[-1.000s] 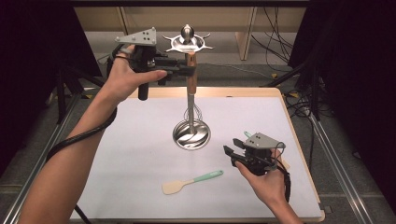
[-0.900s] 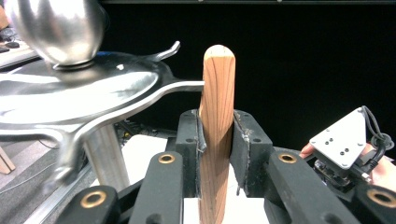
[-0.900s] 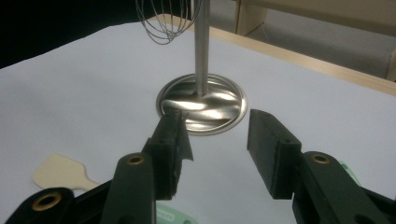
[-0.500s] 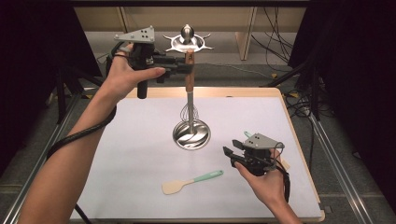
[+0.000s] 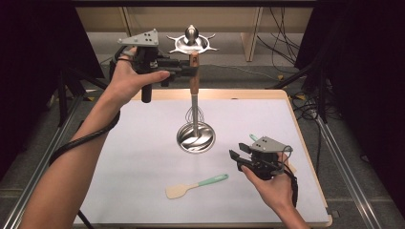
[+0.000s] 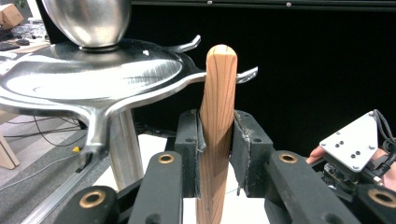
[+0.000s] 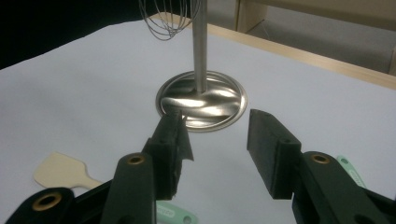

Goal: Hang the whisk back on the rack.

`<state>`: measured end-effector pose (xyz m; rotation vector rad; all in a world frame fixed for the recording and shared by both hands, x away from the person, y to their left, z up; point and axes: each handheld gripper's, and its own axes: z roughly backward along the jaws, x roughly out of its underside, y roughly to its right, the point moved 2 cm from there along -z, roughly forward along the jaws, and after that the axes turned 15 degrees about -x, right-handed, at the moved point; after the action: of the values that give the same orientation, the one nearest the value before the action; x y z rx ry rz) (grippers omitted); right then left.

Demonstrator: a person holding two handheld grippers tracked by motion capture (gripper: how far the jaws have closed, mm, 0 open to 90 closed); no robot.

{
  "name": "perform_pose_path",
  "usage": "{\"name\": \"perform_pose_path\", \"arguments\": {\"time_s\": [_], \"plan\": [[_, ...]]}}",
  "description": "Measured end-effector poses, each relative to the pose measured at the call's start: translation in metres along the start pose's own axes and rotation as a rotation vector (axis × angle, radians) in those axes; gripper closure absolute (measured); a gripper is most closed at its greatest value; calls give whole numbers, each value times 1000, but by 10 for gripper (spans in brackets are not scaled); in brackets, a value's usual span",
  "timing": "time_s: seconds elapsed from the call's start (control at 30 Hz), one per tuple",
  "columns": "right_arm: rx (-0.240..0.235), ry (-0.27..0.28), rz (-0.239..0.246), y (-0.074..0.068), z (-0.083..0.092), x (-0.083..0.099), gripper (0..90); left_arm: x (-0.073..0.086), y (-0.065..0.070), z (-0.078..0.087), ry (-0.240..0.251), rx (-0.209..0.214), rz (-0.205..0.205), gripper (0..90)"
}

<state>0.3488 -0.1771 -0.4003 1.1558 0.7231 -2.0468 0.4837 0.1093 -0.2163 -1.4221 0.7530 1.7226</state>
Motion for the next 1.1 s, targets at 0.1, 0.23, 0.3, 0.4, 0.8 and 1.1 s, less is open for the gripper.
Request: {"name": "perform_pose_path", "arguments": {"time_s": [0.1, 0.23, 0.3, 0.4, 0.8, 1.1], "plan": [[8, -7, -2, 0, 1, 0, 560, 1, 1, 0, 1, -9, -14, 725], [-7, -19, -5, 0, 2, 0, 558, 1, 3, 1, 3, -18, -21, 721], [5, -15, -3, 0, 2, 0, 556, 0, 4, 2, 7, -27, -37, 716], [6, -9, 7, 2, 3, 0, 551, 0, 6, 5, 10, -42, -56, 681], [56, -29, -46, 6, 6, 3, 528, 11, 22, 34, 77, -141, -88, 660], [87, -64, -32, 13, 18, 3, 676, 7, 24, 47, 131, -254, -51, 805]]}}
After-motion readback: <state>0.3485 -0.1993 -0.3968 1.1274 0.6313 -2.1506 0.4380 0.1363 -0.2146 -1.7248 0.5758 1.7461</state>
